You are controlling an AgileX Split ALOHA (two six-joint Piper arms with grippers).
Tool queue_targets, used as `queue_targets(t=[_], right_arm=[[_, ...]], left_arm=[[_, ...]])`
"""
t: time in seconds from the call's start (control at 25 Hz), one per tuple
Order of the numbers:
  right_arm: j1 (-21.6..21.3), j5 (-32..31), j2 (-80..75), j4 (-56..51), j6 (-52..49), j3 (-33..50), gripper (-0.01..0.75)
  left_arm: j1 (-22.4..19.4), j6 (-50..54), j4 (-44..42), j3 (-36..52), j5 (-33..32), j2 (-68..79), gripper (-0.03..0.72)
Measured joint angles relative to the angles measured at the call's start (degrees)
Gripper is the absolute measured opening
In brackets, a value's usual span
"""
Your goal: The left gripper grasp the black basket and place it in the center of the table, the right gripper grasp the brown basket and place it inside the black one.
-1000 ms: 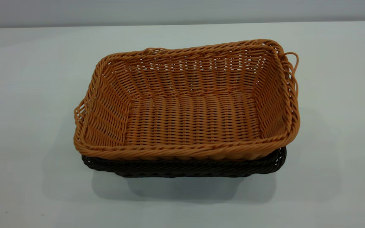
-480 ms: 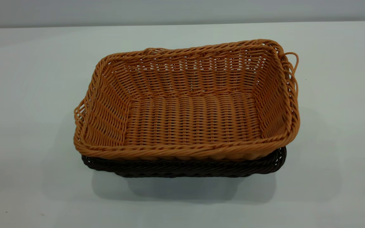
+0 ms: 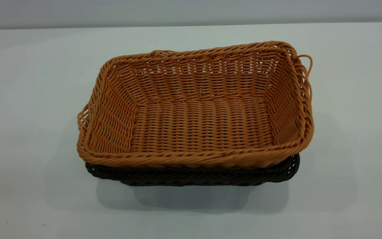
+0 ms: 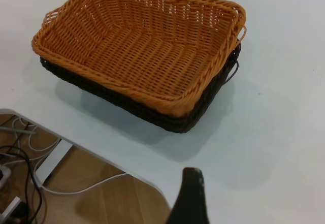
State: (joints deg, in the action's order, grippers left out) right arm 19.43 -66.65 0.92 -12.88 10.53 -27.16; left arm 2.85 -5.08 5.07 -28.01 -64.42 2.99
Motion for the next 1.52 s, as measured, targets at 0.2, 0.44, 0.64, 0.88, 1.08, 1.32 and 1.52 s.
queue_targets(t=[0.2,0.44,0.64,0.88,1.08,1.32,1.52], right_arm=[[0.00,0.00,0.00,0.00,0.00,0.00,0.576],[0.00,0.00,0.00,0.00,0.00,0.00,0.575],[0.00,0.00,0.00,-0.05,0.00,0.00,0.575],[0.00,0.00,0.00,-0.16,0.00,0.00,0.575],[0.00,0.00,0.00,-0.16,0.00,0.00,0.575],[-6.45,0.48,0.00,1.05,0.34,0.00,0.575],[-13.37,1.14,0.00,7.12,-6.64,0.00,0.575]], left_arm=[[-0.51,1.35,-2.10,0.00,0.20,-1.09,0.547],[-2.70,6.57,-6.70,0.12,0.20,-4.05,0.547],[-2.70,7.34,-7.22,0.17,0.20,-4.07,0.547],[-2.70,7.41,-7.26,0.28,0.20,-4.07,0.547],[-2.70,7.52,-7.28,0.28,0.20,-4.07,0.547],[-2.70,7.58,-7.33,0.28,0.20,-4.07,0.547],[-2.70,7.58,-7.35,0.28,0.20,-4.07,0.547]])
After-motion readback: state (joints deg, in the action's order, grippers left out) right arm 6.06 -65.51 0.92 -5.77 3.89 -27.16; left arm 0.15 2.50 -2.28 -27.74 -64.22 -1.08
